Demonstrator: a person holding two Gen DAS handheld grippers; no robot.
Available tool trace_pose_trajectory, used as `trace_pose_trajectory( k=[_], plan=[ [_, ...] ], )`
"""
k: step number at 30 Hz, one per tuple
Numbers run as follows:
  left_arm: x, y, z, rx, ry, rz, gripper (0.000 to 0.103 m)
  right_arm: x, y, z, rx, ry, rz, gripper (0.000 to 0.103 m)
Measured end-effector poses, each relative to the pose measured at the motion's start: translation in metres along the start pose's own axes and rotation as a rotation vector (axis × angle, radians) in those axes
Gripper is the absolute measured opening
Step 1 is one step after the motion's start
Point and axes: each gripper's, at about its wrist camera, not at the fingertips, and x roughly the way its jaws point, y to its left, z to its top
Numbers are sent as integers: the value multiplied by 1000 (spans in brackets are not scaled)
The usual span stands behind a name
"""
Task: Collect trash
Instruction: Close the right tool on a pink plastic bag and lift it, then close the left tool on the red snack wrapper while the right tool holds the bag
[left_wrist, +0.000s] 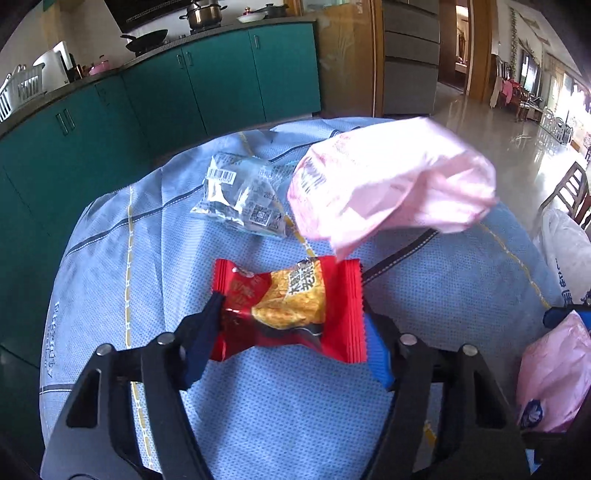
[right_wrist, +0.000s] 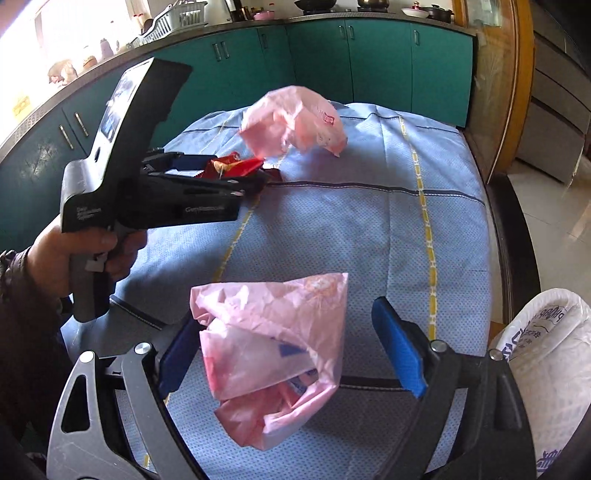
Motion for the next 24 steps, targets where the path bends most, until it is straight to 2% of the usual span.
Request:
trace_pose_trajectory(
  k=[4,7,9,15,21,23,24],
  plan=[
    [-10,3,-7,-27,3,-52,60,1,4,-4,-11,1,6,88],
    [-24,8,-14,-69,-6,-83,52,1,6,-5,-26,-7,14,88],
    [-41,9,-20,-77,-32,-76,52,2,6,-4,-33,-16,19,87],
    [-89,11,-30,-117,-149,-66,52,0,10,-6,-48,-22,26,74],
    [-112,20,-34,-171,-225,-41,52,5,15,-6,-64,-6,13,74],
    [-114,22,-34,-173,-232,-43,53,8,21,-9,-84,12,-6,77],
    [-114,22,-35,-173,-233,-45,53,11,23,-10,-93,20,-21,83]
  ],
)
